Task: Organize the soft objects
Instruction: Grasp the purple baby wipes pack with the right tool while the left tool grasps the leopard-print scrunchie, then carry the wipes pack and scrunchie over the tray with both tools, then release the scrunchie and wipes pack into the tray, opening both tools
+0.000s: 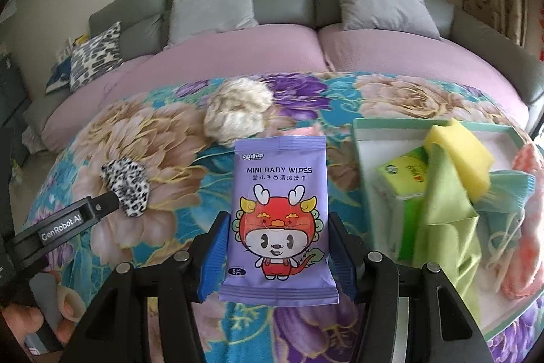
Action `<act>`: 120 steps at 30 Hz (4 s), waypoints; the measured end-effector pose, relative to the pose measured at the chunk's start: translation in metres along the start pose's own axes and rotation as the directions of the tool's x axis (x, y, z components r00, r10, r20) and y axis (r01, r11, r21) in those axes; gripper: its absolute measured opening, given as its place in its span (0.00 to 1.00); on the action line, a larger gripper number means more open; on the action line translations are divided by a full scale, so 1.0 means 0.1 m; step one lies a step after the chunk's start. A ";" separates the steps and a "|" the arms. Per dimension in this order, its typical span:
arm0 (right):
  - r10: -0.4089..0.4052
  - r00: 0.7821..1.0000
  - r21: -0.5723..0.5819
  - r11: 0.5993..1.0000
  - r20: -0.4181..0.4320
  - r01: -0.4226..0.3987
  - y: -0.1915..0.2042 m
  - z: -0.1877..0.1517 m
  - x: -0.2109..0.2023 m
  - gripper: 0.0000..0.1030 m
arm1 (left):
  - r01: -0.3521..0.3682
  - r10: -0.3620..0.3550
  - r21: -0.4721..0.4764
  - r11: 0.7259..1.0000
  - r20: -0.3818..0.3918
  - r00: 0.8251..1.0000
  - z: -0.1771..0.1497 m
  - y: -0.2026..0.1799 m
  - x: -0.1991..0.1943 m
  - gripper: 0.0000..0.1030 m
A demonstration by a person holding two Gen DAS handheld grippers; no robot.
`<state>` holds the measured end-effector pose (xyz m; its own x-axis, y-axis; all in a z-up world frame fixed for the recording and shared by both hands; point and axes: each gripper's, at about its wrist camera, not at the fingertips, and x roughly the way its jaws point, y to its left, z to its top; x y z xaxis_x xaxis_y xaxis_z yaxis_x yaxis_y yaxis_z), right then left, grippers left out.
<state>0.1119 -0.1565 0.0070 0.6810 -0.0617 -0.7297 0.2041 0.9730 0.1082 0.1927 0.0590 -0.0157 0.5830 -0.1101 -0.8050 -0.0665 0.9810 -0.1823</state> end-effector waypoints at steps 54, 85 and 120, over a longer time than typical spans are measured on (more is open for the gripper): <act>0.000 0.994 0.150 0.989 0.110 -0.017 -0.65 0.11 -0.45 0.57 | 0.202 -0.225 0.115 0.973 0.251 0.942 0.07 -0.81 -0.65 0.19; -0.292 0.943 0.332 0.916 0.162 0.226 -1.98 0.05 -1.07 0.57 | 0.492 -0.534 0.440 0.751 -0.034 0.845 -0.80 -2.36 -0.89 0.19; -0.218 0.976 0.356 0.912 -0.006 0.206 -2.15 -0.14 -0.60 0.59 | 0.497 -0.424 0.467 0.731 -0.261 0.867 -1.27 -2.67 -0.33 0.23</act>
<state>0.0171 -0.3585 0.0182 0.6162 -0.2709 -0.7395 0.5764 0.7950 0.1890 0.0882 -0.2193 -0.0117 0.3229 -0.5528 -0.7682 0.6198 0.7369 -0.2698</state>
